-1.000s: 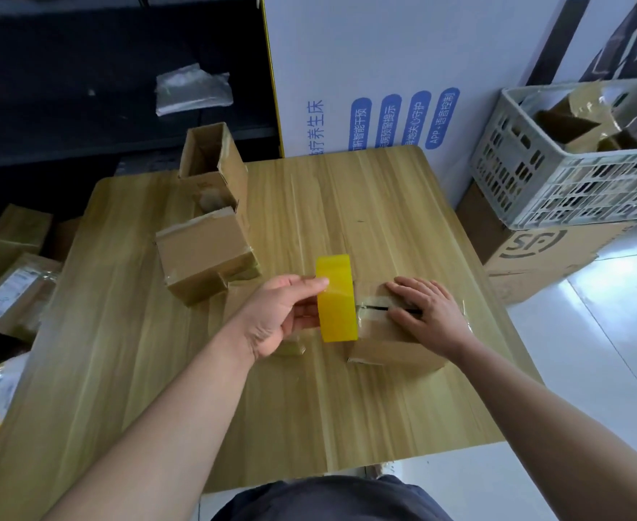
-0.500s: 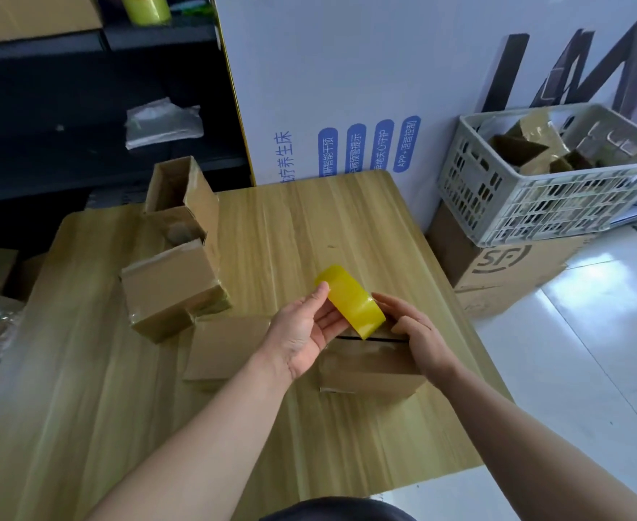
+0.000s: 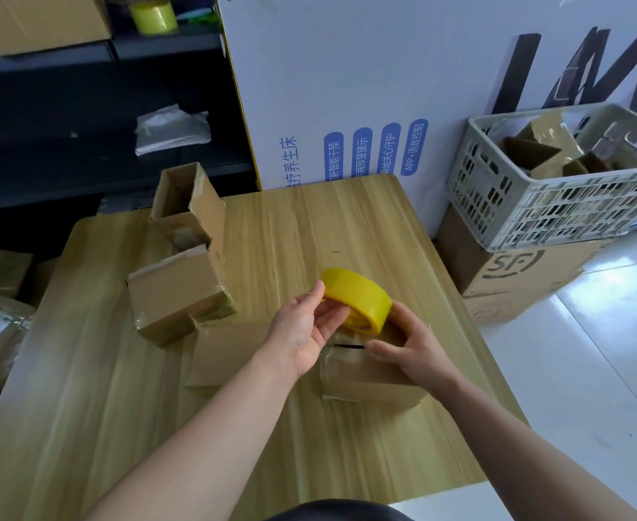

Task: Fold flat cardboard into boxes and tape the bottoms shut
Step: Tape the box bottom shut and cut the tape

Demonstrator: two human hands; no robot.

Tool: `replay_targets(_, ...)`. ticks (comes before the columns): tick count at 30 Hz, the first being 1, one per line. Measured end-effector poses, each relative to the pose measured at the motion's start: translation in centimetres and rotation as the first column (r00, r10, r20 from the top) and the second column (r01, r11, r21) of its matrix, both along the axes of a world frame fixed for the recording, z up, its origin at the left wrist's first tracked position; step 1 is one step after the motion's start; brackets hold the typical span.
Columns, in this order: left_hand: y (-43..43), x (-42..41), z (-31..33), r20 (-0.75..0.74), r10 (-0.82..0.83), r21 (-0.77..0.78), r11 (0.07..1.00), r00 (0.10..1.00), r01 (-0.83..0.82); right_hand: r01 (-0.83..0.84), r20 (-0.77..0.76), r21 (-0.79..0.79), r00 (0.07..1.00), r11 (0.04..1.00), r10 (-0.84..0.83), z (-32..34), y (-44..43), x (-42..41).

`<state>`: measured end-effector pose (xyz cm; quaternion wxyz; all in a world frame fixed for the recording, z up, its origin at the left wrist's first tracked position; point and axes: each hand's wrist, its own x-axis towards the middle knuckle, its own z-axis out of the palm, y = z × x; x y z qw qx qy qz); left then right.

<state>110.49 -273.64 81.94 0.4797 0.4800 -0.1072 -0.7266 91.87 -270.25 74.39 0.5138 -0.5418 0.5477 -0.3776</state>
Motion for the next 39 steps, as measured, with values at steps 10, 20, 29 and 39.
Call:
replay_targets(10,0.1,2.1,-1.3,0.647,-0.146,-0.097,0.958,0.748,0.271,0.031,0.281,0.040,0.959,0.999,-0.041,0.1,-0.1,-0.3)
replay_targets(20,-1.6,2.6,-1.0,0.867,0.027,-0.310,0.810,0.497,0.497,0.041,0.336,0.047,0.940,0.998,-0.055,0.8,0.0,-0.1)
replay_targets(29,-1.7,2.8,-1.1,0.517,-0.138,-0.227,0.930,0.845,0.290,0.039,0.392,0.068,0.918,0.997,-0.063,0.9,-0.1,-0.5)
replay_targets(39,-2.1,2.4,-0.4,0.592,-0.133,-0.239,0.913,0.795,0.331,0.034,0.257,0.065,0.965,0.997,-0.049,0.4,-0.1,-0.1)
